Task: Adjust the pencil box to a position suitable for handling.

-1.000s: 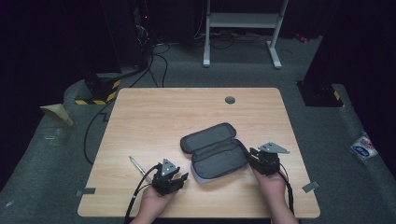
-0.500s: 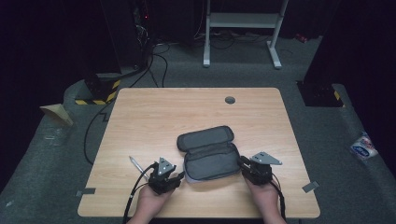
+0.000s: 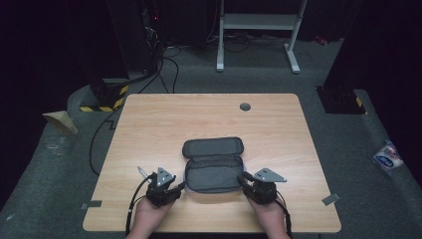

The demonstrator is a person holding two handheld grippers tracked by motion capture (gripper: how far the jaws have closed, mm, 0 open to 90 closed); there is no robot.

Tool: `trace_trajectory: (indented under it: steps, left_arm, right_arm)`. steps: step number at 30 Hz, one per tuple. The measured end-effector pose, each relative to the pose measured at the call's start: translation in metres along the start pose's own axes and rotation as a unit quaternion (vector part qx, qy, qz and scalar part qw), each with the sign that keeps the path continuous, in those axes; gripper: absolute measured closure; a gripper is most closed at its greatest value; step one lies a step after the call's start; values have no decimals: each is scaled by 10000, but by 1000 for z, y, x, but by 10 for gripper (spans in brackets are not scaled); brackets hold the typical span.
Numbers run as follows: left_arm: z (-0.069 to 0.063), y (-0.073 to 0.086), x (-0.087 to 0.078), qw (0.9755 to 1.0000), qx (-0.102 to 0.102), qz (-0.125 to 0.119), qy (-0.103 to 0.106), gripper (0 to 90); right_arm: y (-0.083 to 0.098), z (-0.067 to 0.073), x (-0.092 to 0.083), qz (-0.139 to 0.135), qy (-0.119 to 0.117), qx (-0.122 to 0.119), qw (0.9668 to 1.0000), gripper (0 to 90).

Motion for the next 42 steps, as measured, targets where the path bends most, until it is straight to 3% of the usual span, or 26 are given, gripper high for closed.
trace_trajectory:
  steps: [9,18,25,30,37,42]
  left_arm:
    - [17,-3,7,9997,-189,38,-156,557]
    - [24,-8,15,9994,-353,25,-49,559]
    - [23,-9,19,9994,-344,-13,-30,557]
    - [27,-9,17,9995,-251,-92,-177,548]
    - [35,-6,9,9991,-281,-126,-306,517]
    - [35,-6,4,9987,-402,-188,-233,521]
  right_arm:
    - [-6,8,17,11,-59,-44,10000,657]
    - [-11,6,25,-12,3,-64,10000,647]
    - [-10,4,23,-3,64,-95,9999,647]
    - [-12,3,20,-54,31,-44,10000,648]
    - [-20,3,8,-263,5,-32,9996,627]
    - [-23,-3,-3,-349,70,-43,9994,612]
Point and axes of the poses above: each handheld gripper's, and its own axes: x roughly forward along the jaws, y roughly out of its underside, z roughly to its left, the point moved 6 cm from there along x, roughly forward along the jaws, and after that the axes turned 5 degrees about -y, right-handed, at the moved point
